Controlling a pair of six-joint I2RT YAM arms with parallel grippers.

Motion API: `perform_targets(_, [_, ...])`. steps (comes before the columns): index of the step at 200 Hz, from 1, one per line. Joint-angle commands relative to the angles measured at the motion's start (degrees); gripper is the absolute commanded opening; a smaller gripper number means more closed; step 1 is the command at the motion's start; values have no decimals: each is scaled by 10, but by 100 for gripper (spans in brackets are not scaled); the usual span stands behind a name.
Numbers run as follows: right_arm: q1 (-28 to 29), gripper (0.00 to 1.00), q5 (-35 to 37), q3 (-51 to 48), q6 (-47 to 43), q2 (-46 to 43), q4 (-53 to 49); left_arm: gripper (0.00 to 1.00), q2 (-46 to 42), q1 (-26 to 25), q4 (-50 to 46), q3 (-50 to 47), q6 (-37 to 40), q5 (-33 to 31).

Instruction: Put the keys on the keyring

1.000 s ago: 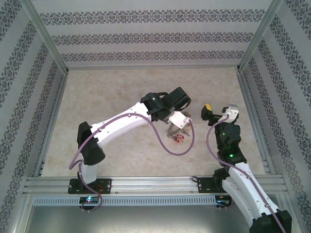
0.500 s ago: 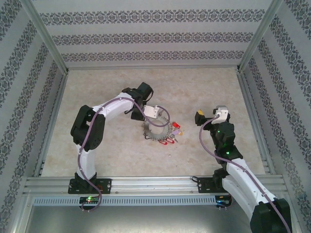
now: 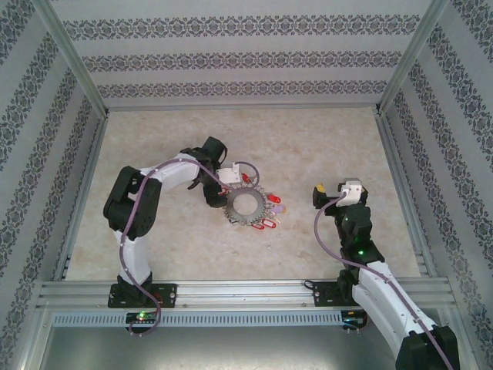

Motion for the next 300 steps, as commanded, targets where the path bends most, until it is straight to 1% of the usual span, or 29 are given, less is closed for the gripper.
perform_targets(1, [-4, 98, 28, -12, -20, 0, 21, 99, -92, 31, 95, -57, -92, 55])
perform_targets(17, [-4, 98, 43, -20, -28, 17, 58, 99, -163, 65, 188, -134, -170, 79])
perform_targets(30, [-5, 98, 46, -19, -29, 44, 78, 99, -222, 94, 259, -203, -227, 78])
perform_targets(50, [-5, 98, 48, -20, -22, 117, 136, 99, -313, 126, 353, -307, -286, 30])
perform_targets(67, [-4, 98, 42, -13, -24, 190, 197, 99, -377, 145, 416, -383, -328, -42])
perform_targets(75, [-4, 98, 40, -5, -24, 219, 212, 99, -400, 158, 440, -413, -349, -58])
perform_targets(93, [-8, 98, 39, 10, -36, 299, 297, 99, -426, 187, 488, -467, -379, -71])
perform_targets(109, [-12, 98, 29, 37, -52, 366, 338, 99, -412, 210, 560, -508, -405, -60])
perform_targets(120, [-13, 98, 33, 63, -75, 396, 331, 99, -385, 227, 624, -533, -437, -52])
perform_targets(129, [-25, 98, 26, 73, -72, 427, 345, 99, -364, 236, 670, -542, -446, -49])
perform_targets(137, [-41, 98, 22, 74, -60, 462, 380, 99, -356, 237, 665, -533, -446, -50])
perform_targets(152, [-74, 98, 1, 65, -26, 536, 469, 99, -325, 250, 749, -544, -479, -54])
perform_targets(160, [-79, 98, -1, 64, -24, 564, 519, 99, -317, 252, 732, -531, -478, -59])
perform_targets(164, [-79, 98, 0, 66, -23, 557, 504, 99, -309, 252, 739, -530, -476, -62])
perform_targets(178, [-81, 98, -4, 94, -21, 515, 382, 99, -270, 252, 786, -534, -473, -71])
perform_targets(198, [-80, 98, 2, 118, -21, 546, 391, 99, -187, 252, 878, -533, -472, -81])
perform_targets(203, [-81, 98, 3, 123, -18, 539, 373, 99, -190, 251, 864, -528, -471, -81])
perform_targets(207, [-81, 98, 9, 124, -15, 533, 351, 99, -206, 251, 815, -519, -471, -81])
perform_targets(210, [-81, 98, 14, 124, -12, 529, 336, 99, -210, 250, 796, -515, -469, -82])
perform_targets(220, [-85, 98, 9, 138, -9, 527, 330, 99, -192, 248, 835, -517, -467, -84])
perform_targets(230, [-84, 98, 10, 135, -10, 533, 349, 99, -204, 248, 788, -506, -469, -85])
perform_targets(239, [-84, 98, 11, 134, -10, 533, 349, 99, -197, 248, 806, -507, -472, -90])
perform_targets(246, [-85, 98, 10, 136, -10, 530, 342, 99, -202, 248, 783, -502, -472, -90])
perform_targets(254, [-84, 98, 9, 137, -9, 528, 335, 99, -198, 248, 794, -503, -472, -91])
perform_targets(300, [-84, 98, 9, 138, -10, 531, 338, 99, -200, 248, 786, -501, -474, -93])
